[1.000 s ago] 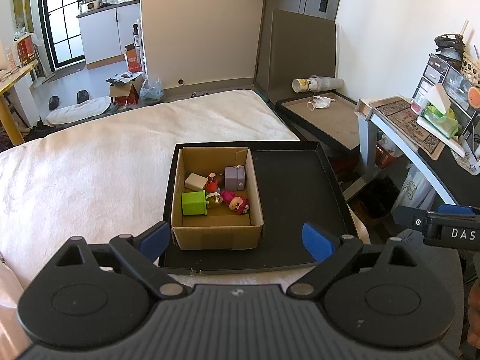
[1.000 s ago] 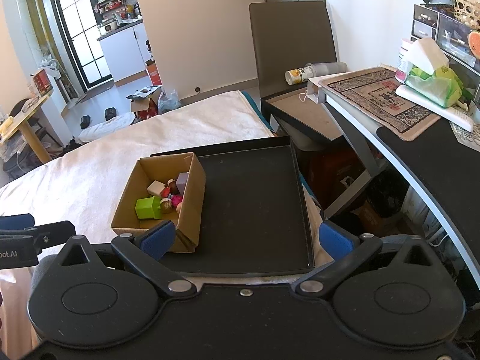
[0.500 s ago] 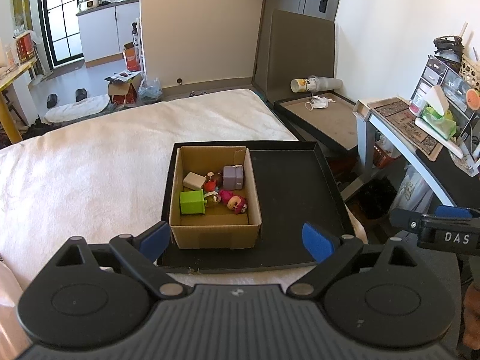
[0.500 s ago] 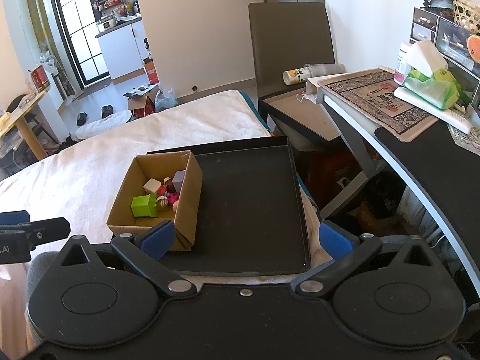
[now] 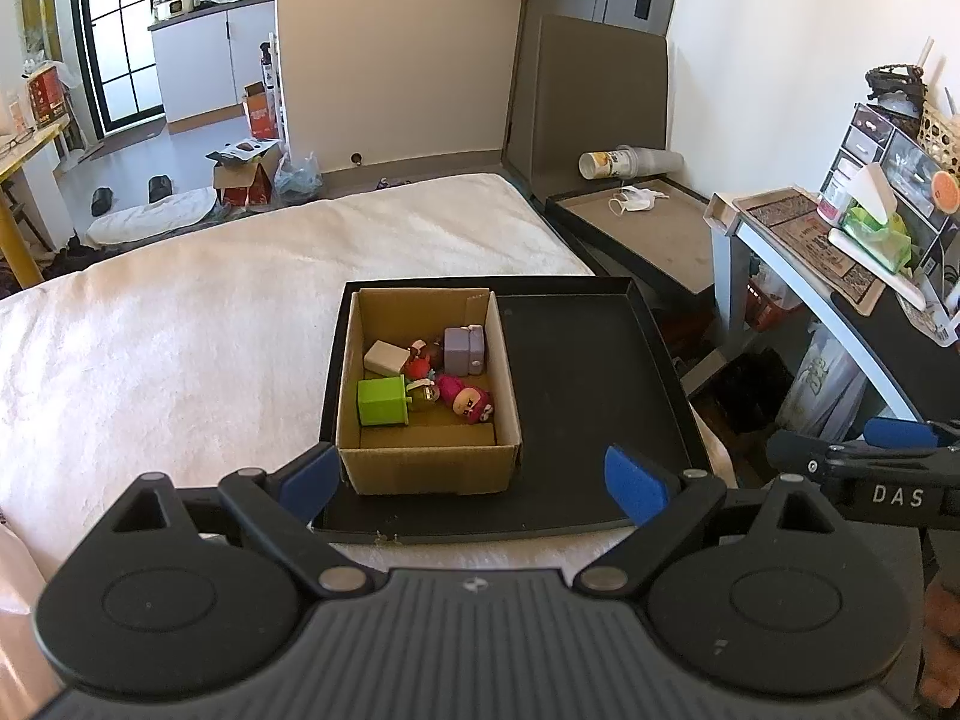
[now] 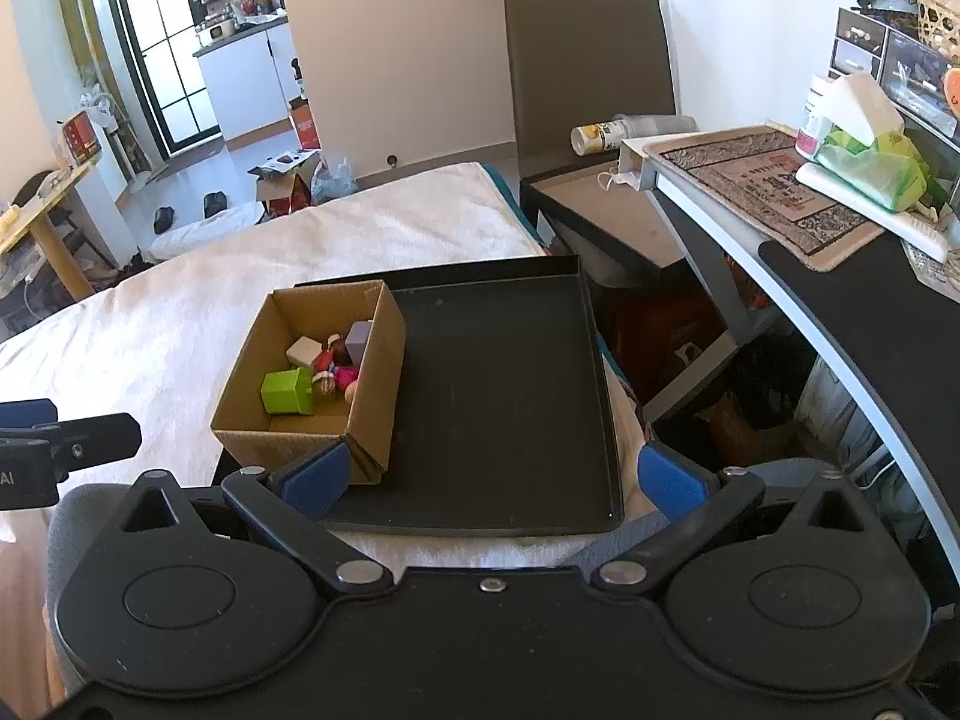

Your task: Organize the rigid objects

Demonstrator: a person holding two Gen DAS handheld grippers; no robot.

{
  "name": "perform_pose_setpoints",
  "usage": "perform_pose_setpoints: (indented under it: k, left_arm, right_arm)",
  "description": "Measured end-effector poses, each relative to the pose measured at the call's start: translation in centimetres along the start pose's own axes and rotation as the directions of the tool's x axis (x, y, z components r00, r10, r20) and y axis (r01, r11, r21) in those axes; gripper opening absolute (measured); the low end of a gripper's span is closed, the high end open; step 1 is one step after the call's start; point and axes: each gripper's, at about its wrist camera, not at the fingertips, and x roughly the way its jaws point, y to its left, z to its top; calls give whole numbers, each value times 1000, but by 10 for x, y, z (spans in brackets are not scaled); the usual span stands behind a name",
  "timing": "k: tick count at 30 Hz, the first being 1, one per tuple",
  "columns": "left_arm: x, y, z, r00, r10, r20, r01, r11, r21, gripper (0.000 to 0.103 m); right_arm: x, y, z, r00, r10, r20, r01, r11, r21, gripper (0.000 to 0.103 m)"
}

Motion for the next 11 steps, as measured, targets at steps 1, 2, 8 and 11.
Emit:
perform_pose_setpoints:
  k: [1,2,8,11]
  left_arm:
    - [0,0,0,1000,0,-1,0,1000,0,95]
    - [1,1,0,1000,0,-2,0,1000,-2,95]
    - [0,0,0,1000,4,14,-4,1000,0,95]
    - [1,0,0,1000,-2,10,2,1000,-1,95]
  right_arm:
    - [1,0,0,1000,-1,-1,1,1000,-1,103]
    - [1,1,-1,1000,-2,-2,2,1000,-2,103]
    - [2,1,-2,1000,-4,-8,4,1000,-3,103]
    - [5,0,-2,1000,-3,-14,3,1000,1,103]
